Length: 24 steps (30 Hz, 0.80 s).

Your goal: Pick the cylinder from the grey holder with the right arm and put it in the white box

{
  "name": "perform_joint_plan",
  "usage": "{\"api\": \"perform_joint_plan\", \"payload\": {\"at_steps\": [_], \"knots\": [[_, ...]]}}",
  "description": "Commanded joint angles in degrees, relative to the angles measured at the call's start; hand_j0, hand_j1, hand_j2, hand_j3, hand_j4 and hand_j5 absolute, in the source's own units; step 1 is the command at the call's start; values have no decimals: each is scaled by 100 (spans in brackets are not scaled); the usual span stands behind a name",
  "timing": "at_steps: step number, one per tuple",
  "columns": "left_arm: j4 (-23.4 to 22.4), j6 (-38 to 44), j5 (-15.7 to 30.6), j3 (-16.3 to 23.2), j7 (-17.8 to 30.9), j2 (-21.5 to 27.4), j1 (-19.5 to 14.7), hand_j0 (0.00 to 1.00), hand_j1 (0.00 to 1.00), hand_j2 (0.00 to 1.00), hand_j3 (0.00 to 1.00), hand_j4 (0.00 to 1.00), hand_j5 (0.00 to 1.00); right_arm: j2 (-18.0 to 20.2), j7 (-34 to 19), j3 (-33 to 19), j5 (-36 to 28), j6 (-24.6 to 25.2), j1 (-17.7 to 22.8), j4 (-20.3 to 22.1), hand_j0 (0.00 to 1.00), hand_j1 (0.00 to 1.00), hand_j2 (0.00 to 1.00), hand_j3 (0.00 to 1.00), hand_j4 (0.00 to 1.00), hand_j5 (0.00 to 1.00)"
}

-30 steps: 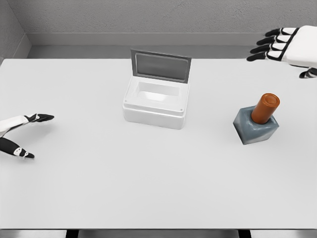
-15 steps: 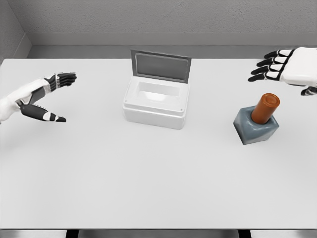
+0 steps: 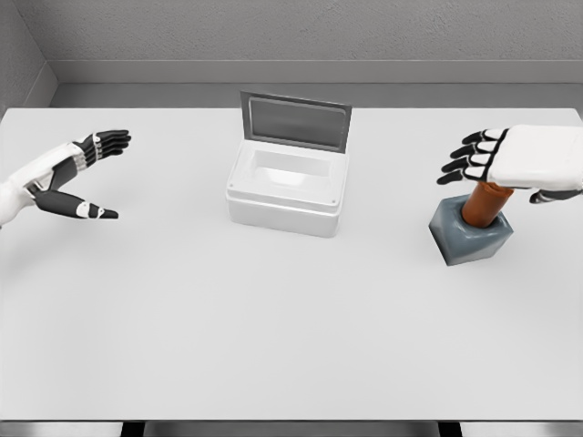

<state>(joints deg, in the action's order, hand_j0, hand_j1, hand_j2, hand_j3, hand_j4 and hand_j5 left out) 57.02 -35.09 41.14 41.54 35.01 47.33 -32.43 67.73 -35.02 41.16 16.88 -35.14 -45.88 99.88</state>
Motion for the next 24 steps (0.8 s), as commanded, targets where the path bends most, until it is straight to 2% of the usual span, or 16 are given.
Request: {"api": "perform_joint_plan", "payload": {"at_steps": [1,3,11,18,24], "knots": [[-103,9,44,-24,-1,4,0,100,100,100,100,100,100,-208,2,24,175,14,0,-126,100,100,100,100,100,100],[-112,9,35,-24,-1,4,0,100,100,100,100,100,100,-287,2,23,220,14,-18,-355,100,100,100,100,100,100],[-235,9,35,-24,-1,-5,0,100,100,100,100,100,100,-348,2,410,518,14,-18,-513,100,100,100,100,100,100],[-244,9,44,-24,-1,-5,0,100,100,100,100,100,100,-445,2,410,650,14,-35,-768,100,100,100,100,100,100],[-244,9,44,-32,-1,-5,0,100,100,100,100,100,100,-524,2,419,650,14,-62,-821,100,100,100,100,100,100]]}}
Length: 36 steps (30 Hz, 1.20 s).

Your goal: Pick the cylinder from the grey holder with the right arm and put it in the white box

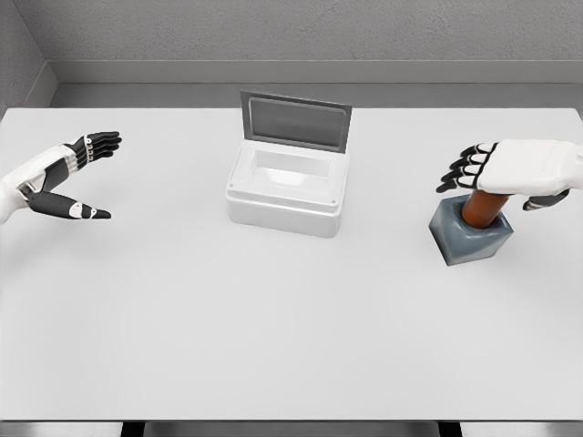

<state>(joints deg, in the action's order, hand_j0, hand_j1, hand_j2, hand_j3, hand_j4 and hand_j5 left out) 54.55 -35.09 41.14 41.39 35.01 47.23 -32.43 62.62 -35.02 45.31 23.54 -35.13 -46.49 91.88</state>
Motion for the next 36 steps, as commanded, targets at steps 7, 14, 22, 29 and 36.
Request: {"api": "perform_joint_plan", "payload": {"at_steps": [7,14,22,29,36], "knots": [[-50,9,61,-17,-1,6,0,100,100,100,100,100,100,-13,2,13,-8,13,0,-21,99,99,99,99,99,99],[-41,9,61,-17,-1,6,0,100,100,100,100,100,100,-21,2,13,-8,13,0,-21,86,86,86,86,86,86],[-67,9,52,-17,-1,15,0,100,100,100,100,100,100,-30,2,48,-16,13,0,23,39,39,39,39,39,39],[-129,9,52,-26,-1,15,0,100,100,100,100,100,100,49,2,-13,-60,13,-88,-3,18,18,18,18,18,18],[-120,9,43,-17,-1,15,53,100,100,100,100,100,100,146,2,-655,-755,13,-343,-3,18,18,18,18,18,18]]}}
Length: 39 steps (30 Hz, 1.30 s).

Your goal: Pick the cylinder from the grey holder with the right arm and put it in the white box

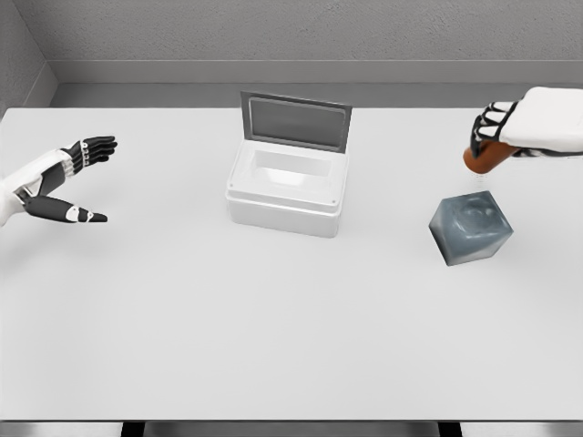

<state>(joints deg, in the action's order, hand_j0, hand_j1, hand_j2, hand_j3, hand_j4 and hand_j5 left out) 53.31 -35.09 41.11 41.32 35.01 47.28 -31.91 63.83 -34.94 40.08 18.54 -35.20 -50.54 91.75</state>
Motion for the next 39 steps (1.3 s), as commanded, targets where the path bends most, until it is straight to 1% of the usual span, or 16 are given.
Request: {"api": "perform_joint_plan", "payload": {"at_steps": [1,3,6,7,9,13,15,16,18,22,24,26,27,29,34,39], "knots": [[4,9,38,-10,-1,10,9,100,100,100,100,100,100,-213,-6,-115,-263,20,-9,9,18,18,18,18,18,18],[4,9,38,-10,-1,18,44,100,100,100,100,100,100,-644,-6,-62,-254,20,-105,18,18,18,18,18,18,18],[66,9,29,-1,-1,27,106,100,100,100,100,100,100,-1162,-6,395,-219,20,-404,18,18,18,18,18,18,18],[74,9,20,-1,-1,1,114,100,100,100,100,100,100,-1294,-6,448,-202,20,-457,9,18,18,18,18,18,18],[74,9,20,-1,-1,10,114,100,100,100,100,100,100,-1549,-6,518,-193,20,-554,9,18,18,18,18,18,18],[83,9,20,-1,-1,-8,123,100,100,100,100,100,100,-1831,-6,685,-175,20,-721,-35,18,18,18,18,18,18],[83,9,20,-1,-1,10,123,100,100,100,100,100,100,-2006,-6,887,-158,20,-852,-254,18,18,18,18,18,18],[83,9,20,-1,-1,10,123,100,100,100,100,100,100,-2068,-6,966,-149,20,-896,-377,18,18,18,18,18,18],[118,9,29,-10,-1,54,193,100,100,100,100,100,100,-2191,-6,1045,-87,20,-949,-395,18,18,18,18,18,18],[110,9,20,-10,-1,36,202,100,100,100,100,100,100,-2375,-6,1239,53,20,-1046,-413,18,18,18,18,18,18],[110,9,29,-10,-1,36,202,100,100,100,100,100,100,-2463,-6,1274,62,20,-1063,-536,18,18,18,18,18,18],[110,9,29,-10,-1,27,202,100,100,100,100,100,100,-2578,-6,1326,71,20,-1143,-799,18,18,18,18,18,18],[110,9,29,-10,-1,27,202,100,100,100,100,100,100,-2587,-6,1344,115,20,-1143,-835,18,18,18,18,18,18],[110,9,29,-10,-1,27,202,100,100,100,100,100,100,-2622,-6,1335,141,20,-1178,-1045,18,18,18,18,18,18],[110,9,29,-10,-1,10,202,100,100,100,100,100,100,-2630,-6,1344,150,20,-1178,-1125,18,18,18,18,18,18],[110,9,29,-10,-1,10,202,100,100,100,100,100,100,-2727,-6,1449,255,20,-1178,-1177,18,18,18,18,18,18]]}}
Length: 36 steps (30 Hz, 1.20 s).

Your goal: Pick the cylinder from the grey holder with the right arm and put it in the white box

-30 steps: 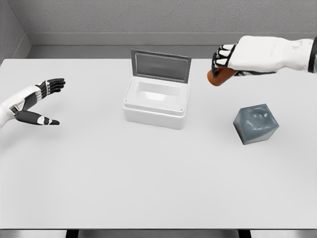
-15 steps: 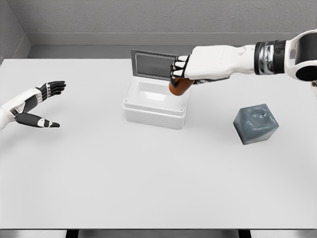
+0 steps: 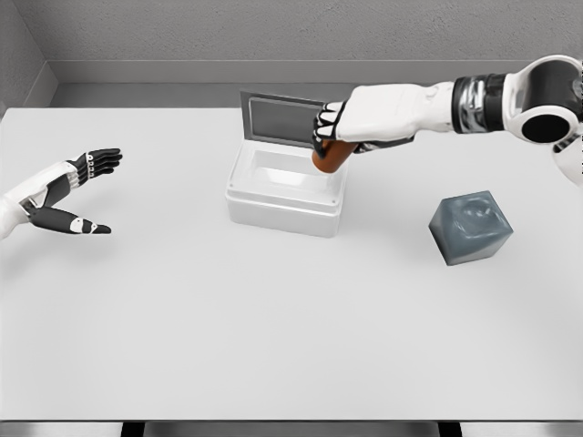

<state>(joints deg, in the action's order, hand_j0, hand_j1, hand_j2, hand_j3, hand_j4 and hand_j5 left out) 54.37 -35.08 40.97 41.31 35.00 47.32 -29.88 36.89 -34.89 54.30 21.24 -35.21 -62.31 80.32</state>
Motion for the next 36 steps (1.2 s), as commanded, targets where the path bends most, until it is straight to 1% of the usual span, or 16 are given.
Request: {"api": "perform_joint_plan", "payload": {"at_steps": [1,3,9,22,23,24,25,26,28,34,36], "knots": [[3,8,42,-8,0,5,0,100,100,100,100,100,100,-130,-11,99,3,21,0,-139,18,18,18,18,18,18],[3,8,42,-8,0,-4,0,100,100,100,100,100,100,-218,-11,99,118,21,-9,-236,18,18,18,18,18,18],[3,8,42,-8,0,-4,0,100,100,100,100,100,100,-218,-11,169,144,21,-9,-350,18,18,18,18,18,18],[3,8,42,-8,0,5,9,100,100,100,100,100,100,-235,-11,169,153,21,-18,-403,19,19,19,19,19,19],[3,8,42,-8,0,5,9,100,100,100,100,100,100,-244,-11,169,170,21,-18,-403,30,30,30,30,30,30],[12,8,42,-8,0,5,9,100,100,100,100,100,100,-262,-11,160,319,21,-18,-386,59,59,59,59,59,59],[12,8,42,-8,0,5,9,100,100,100,100,100,100,-314,-11,169,451,21,-18,-377,70,70,70,70,70,70],[3,8,42,-8,0,5,9,100,100,100,100,100,100,-332,-11,160,452,21,-18,-377,72,72,72,72,72,72],[12,8,42,-8,0,5,9,100,100,100,100,100,100,-349,-11,160,460,21,-18,-342,100,100,100,100,100,100],[12,8,42,-8,0,5,9,100,100,100,100,100,100,-332,-11,73,443,21,-97,10,100,100,100,100,100,100],[12,8,42,-8,0,5,9,100,100,100,100,100,100,-183,-11,-436,408,21,-123,229,100,100,100,100,100,100]]}}
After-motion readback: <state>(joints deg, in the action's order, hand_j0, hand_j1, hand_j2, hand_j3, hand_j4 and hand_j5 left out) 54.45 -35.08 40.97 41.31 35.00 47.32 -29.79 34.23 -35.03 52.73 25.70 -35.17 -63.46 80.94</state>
